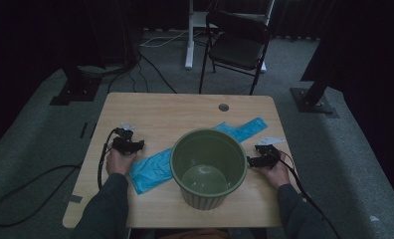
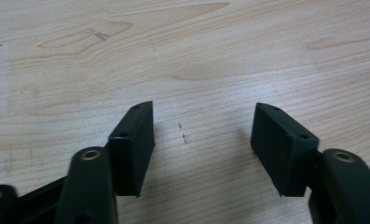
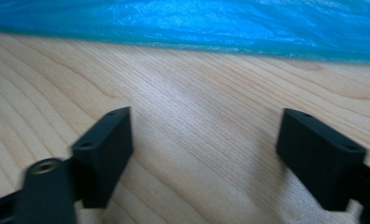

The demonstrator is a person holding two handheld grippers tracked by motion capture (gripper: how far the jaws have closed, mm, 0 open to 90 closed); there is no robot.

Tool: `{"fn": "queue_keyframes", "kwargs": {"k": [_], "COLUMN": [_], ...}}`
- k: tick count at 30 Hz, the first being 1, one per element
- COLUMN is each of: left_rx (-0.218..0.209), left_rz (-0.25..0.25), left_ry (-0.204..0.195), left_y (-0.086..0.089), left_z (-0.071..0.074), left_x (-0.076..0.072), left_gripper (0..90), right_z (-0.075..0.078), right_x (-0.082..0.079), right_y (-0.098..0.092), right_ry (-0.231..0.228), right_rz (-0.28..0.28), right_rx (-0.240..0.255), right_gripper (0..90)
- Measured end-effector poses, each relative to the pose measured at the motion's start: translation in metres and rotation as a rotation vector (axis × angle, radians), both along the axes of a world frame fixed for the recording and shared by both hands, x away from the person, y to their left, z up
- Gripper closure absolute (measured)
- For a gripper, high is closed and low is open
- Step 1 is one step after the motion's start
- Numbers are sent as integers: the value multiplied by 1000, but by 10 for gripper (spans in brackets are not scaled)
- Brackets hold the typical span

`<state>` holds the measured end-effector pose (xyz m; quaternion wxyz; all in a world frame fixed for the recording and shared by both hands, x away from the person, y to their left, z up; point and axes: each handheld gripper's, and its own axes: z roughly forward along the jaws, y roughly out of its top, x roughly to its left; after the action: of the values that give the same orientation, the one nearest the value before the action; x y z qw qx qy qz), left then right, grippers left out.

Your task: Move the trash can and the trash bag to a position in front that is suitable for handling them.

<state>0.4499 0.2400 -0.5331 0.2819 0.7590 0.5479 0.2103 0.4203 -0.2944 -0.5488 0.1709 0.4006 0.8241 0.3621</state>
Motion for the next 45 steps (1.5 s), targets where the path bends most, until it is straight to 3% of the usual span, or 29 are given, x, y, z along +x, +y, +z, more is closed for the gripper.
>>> {"fn": "queue_keyframes", "kwargs": {"k": [6, 13, 18, 21, 22, 25, 26, 31, 36, 42, 45], "left_rx": [3, 16, -34, -72, -72, -80, -80, -100, -79, -34, -21], "left_rz": [-10, -51, -86, -178, -178, -279, -279, -392, -441, -446, -444], "left_ry": [10, 40, 8, -10, -10, -1, -1, 5, 37, 67, 70], "left_y": [-2, -8, -14, -26, -26, -44, -44, -67, -82, -94, -97], "left_z": [2, 5, 11, 17, 17, 19, 19, 21, 16, 8, 6], "left_x": [-1, -1, -4, -8, -8, -9, -9, -14, -13, -9, -8], "left_gripper": [516, 485, 481, 486, 486, 484, 483, 490, 519, 539, 596], "right_z": [1, 1, 1, 1, 1, 1, 1, 1, 0, 0, 0], "right_x": [-4, -7, -7, -8, -8, -8, -8, -8, -8, -8, -8], "right_y": [-1, -1, 0, 0, 0, 0, 0, 1, 1, 1, 1], "right_ry": [-13, -18, -18, -18, -17, -17, -16, -15, -15, -15, -15], "right_rz": [-2, -3, -1, -2, -3, -2, 0, 0, -1, -1, -1], "right_rx": [9, 15, 15, 12, 12, 13, 12, 11, 11, 11, 11], "right_gripper": [342, 390, 383, 375, 375, 369, 363, 351, 344, 342, 340]}}
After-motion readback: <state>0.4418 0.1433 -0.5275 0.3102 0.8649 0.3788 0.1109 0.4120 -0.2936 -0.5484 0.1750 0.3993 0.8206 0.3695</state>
